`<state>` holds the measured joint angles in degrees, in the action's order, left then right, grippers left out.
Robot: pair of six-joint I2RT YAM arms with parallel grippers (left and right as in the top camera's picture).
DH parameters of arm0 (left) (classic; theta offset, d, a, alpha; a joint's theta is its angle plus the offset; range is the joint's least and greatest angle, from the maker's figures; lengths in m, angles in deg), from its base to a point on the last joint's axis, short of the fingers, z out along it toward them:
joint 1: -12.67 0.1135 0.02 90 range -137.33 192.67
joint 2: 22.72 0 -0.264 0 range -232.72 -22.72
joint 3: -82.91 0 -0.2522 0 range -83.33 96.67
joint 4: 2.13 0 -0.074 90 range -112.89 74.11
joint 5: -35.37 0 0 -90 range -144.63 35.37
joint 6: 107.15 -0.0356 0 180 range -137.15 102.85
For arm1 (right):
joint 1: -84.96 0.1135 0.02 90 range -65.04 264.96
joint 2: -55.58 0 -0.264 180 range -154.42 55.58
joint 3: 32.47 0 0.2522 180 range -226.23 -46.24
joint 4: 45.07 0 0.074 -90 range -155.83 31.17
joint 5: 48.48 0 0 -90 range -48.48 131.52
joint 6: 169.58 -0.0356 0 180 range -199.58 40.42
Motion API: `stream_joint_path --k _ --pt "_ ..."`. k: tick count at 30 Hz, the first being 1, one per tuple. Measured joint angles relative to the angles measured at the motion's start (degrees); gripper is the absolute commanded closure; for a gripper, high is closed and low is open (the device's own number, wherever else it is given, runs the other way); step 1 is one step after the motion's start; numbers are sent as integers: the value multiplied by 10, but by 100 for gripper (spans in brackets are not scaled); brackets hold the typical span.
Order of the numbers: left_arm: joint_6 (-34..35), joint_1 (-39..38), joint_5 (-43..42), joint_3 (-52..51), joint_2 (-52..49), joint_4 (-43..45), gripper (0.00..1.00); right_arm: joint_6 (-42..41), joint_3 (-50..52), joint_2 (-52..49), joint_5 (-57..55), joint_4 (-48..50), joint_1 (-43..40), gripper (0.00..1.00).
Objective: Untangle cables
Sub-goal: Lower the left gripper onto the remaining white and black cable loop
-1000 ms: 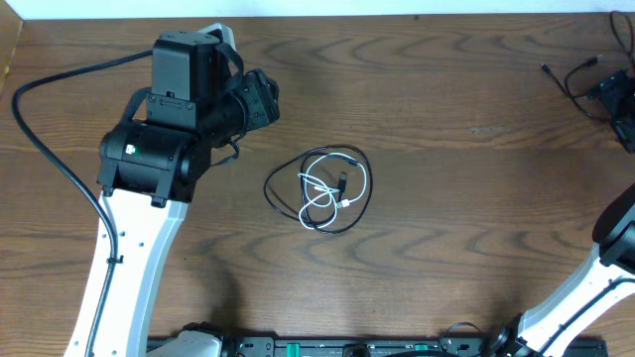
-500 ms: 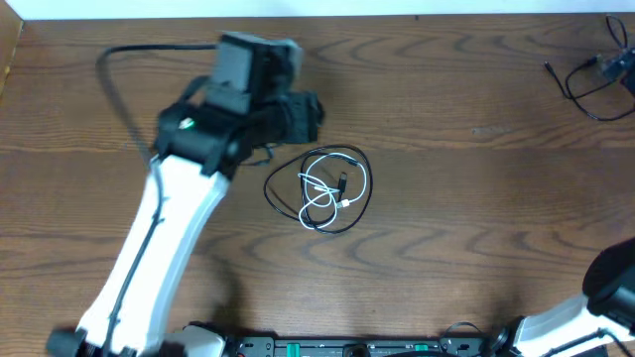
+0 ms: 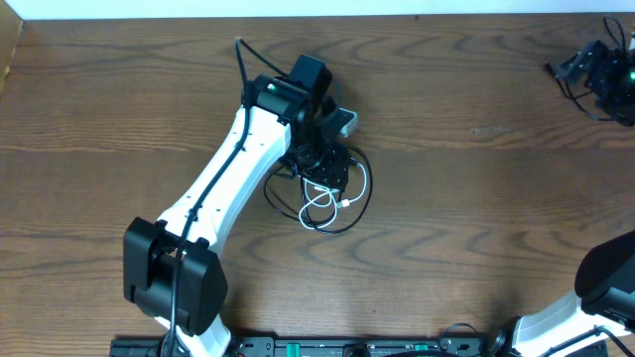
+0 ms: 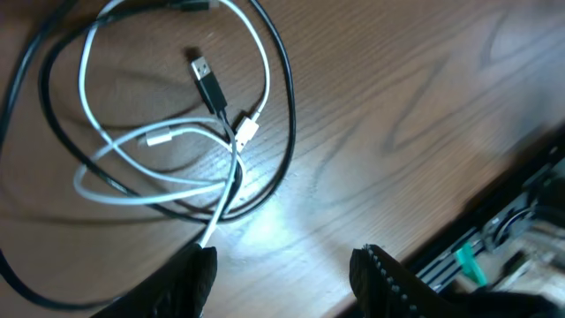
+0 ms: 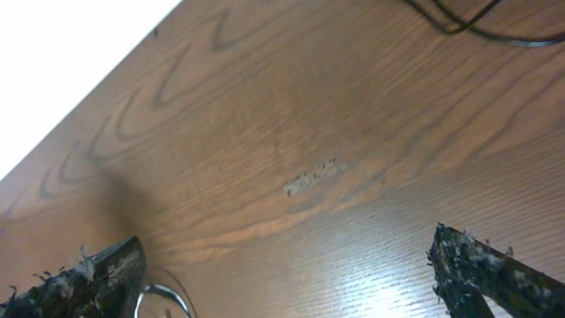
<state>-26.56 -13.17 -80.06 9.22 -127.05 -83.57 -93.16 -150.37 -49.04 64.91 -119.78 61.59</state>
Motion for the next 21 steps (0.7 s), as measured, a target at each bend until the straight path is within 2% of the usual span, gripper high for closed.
stream_joint_path --k 5,9,13,15,18,21 --pt "-55 0 17 -2 -4 1 44 11 0 0 2 -22 12 1" --pt "-70 0 38 -23 -6 21 27 22 0 0 2 -36 16 1" --pt "-70 0 51 -34 -21 48 21 27 0 0 2 -44 17 1" --pt "-75 0 61 -37 -25 63 13 29 0 0 2 -47 17 1" --pt "-105 0 67 -38 -25 64 10 31 0 0 2 -50 17 1" --pt "-155 -1 73 -38 -25 52 13 32 0 0 2 -54 17 1"
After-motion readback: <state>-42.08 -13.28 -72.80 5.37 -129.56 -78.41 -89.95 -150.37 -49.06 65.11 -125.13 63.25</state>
